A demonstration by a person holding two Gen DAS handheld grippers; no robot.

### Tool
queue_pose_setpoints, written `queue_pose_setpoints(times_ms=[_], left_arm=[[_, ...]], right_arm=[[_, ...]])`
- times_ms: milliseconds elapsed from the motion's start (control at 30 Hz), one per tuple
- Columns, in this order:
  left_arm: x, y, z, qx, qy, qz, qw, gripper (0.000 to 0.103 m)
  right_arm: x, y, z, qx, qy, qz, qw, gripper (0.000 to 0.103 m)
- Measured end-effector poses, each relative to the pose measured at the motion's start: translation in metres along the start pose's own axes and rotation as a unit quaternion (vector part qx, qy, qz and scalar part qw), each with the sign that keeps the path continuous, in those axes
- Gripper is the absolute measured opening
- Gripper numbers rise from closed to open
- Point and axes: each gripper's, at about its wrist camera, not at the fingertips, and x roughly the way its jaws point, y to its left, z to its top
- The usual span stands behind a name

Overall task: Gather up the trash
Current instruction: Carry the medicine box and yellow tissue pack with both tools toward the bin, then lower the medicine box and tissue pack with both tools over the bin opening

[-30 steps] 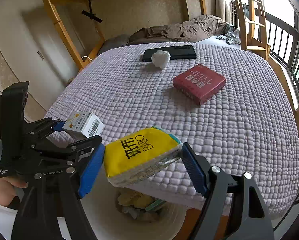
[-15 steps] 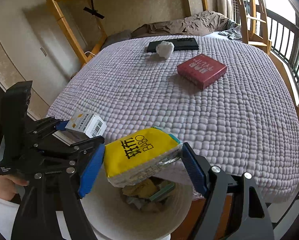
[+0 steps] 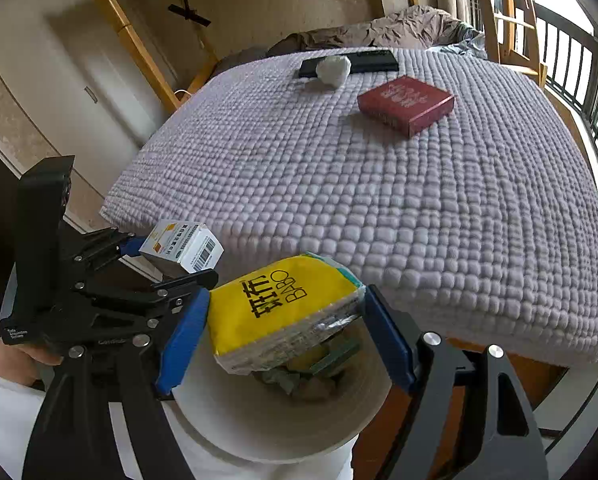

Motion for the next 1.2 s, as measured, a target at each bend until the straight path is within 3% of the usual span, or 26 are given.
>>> queue_pose_setpoints(times_ms=[1200], left_arm=[[0.05,-0.007,-0.057,0.032,0.07,0.004,0.997,0.074]], right_arm=[[0.053,0.002,-0.039,0.017,0.064,-0.006,0.998,0.077]])
